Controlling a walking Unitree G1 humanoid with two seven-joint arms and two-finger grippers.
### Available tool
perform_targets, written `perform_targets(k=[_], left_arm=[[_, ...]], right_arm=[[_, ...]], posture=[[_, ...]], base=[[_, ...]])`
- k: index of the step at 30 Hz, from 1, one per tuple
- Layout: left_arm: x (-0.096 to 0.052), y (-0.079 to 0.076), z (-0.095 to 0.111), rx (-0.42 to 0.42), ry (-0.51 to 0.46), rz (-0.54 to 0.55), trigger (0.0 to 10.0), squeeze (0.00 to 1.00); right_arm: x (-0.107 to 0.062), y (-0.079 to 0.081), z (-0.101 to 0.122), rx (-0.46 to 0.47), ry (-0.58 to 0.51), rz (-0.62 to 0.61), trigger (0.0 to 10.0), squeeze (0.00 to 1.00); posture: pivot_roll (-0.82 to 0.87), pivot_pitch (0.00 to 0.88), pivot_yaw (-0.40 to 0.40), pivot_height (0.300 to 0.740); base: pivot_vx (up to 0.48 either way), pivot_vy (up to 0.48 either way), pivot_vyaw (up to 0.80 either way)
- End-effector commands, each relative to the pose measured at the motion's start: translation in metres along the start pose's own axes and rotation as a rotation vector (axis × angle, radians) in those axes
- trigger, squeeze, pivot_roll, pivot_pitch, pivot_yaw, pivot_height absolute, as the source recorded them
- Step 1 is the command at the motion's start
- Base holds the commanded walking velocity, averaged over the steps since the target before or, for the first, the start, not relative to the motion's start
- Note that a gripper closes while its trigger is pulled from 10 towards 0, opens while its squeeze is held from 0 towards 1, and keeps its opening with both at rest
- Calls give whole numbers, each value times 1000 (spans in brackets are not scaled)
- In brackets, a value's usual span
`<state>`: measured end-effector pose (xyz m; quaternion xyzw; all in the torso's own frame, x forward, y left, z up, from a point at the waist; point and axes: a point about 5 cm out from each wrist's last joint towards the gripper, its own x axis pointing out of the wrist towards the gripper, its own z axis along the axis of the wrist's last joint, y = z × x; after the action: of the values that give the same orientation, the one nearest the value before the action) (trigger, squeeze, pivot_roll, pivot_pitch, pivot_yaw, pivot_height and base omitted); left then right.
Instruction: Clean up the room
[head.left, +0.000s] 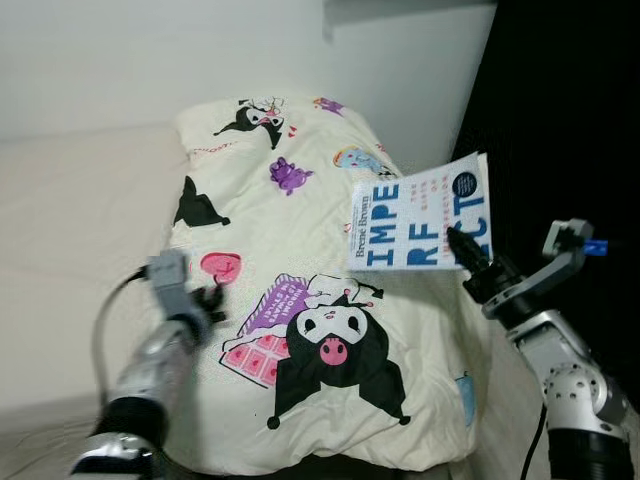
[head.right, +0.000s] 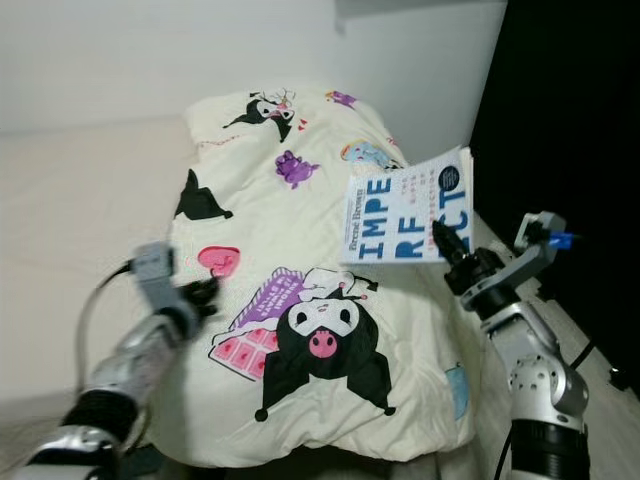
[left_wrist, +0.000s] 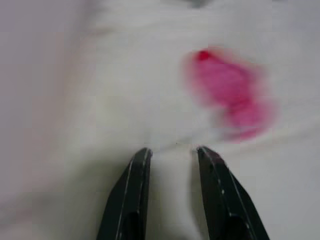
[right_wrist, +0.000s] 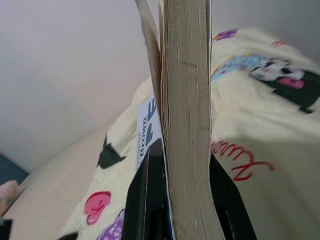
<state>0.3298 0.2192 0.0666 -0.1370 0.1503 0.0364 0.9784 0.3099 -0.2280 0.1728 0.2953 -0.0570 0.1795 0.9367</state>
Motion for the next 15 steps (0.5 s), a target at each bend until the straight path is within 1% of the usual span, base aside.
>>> perform_targets(k=[1, 2, 6, 7, 8, 11, 13, 14, 15], left_arm=[[-7, 18, -19, 7, 67, 91, 10000, 0], [-9, 22, -24, 6, 75, 116, 10000, 0], [-10, 24, -26, 5, 77, 128, 10000, 0], [-12, 28, -32, 6, 82, 148, 10000, 0], [-12, 28, -32, 6, 82, 148, 10000, 0], [-18, 34, -52, 40, 130, 179, 10000, 0], [-18, 34, -52, 40, 130, 179, 10000, 0], [-20, 36, -58, 45, 151, 189, 10000, 0], [-20, 36, -58, 45, 151, 189, 10000, 0]], right_arm=[[3, 5, 3, -5, -27, 39, 0, 0], [4, 5, 2, -7, -27, 39, 0, 0], [5, 6, 1, -9, -27, 39, 0, 0], [6, 6, 0, -12, -28, 38, 0, 0], [6, 6, 0, -12, -28, 38, 0, 0], [8, 8, -5, -16, -27, 38, 0, 0], [8, 8, -5, -16, -27, 38, 0, 0], [8, 9, -7, -15, -26, 37, 0, 0], [8, 9, -7, -15, -26, 37, 0, 0]], posture=[[-27, 46, 20, 447], [-27, 46, 20, 452], [-27, 46, 20, 457], [-25, 48, 20, 462], [-25, 48, 20, 462], [-23, 50, 19, 477], [-23, 50, 19, 477], [-24, 51, 20, 482], [-24, 51, 20, 482]], base=[[-469, 0, 0], [-469, 0, 0], [-469, 0, 0], [-458, 0, 0], [-458, 0, 0], [0, 0, 0], [0, 0, 0], [0, 0, 0], [0, 0, 0]])
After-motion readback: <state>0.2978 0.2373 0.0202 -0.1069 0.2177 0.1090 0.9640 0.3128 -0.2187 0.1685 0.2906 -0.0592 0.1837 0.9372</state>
